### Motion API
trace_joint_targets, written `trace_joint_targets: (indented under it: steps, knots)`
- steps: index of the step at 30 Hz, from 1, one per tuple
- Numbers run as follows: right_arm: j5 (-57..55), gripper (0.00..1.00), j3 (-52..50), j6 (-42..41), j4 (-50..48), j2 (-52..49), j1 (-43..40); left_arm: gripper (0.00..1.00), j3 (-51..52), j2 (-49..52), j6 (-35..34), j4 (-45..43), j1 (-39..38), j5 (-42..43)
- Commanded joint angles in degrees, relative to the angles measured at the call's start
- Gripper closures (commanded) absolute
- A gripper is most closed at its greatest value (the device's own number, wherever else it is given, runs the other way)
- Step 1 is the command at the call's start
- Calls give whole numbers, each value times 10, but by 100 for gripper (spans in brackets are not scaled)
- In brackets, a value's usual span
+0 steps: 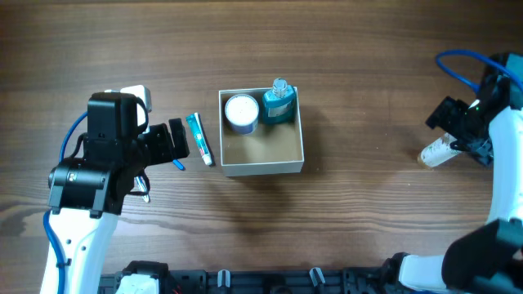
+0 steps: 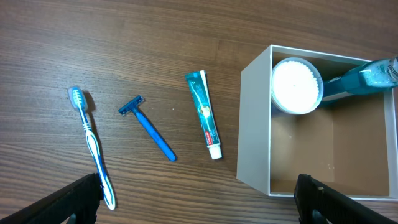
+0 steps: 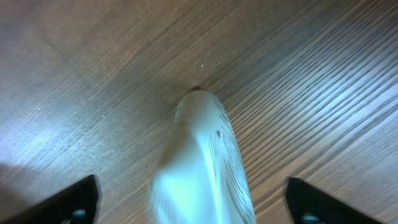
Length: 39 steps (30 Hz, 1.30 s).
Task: Pack container
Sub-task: 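Grasp the white Pantene tube with the right gripper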
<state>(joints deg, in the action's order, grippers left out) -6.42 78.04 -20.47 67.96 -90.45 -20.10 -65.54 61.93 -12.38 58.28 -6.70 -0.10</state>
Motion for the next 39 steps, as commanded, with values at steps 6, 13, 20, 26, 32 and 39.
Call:
trace_joint_targets:
  steps: [6,13,20,26,32,39]
  knots:
    - [5,81,-2,10,-6,-16,-2,0,-10,1,-5,-2,-3,7]
    - [5,96,-1,13,-15,-14,-2,0,-10,1,-5,-1,-3,7]
    - [107,96,36,142,1,50,62,0,-10,1,-5,-2,-3,7]
    - [110,96,184,190,101,92,236,0,-10,1,-5,-2,-3,7]
    - [108,96,250,236,96,88,417,0,-10,1,-5,-1,-3,7]
    - [108,96,250,280,70,15,500,0,-10,1,-5,-1,-3,7]
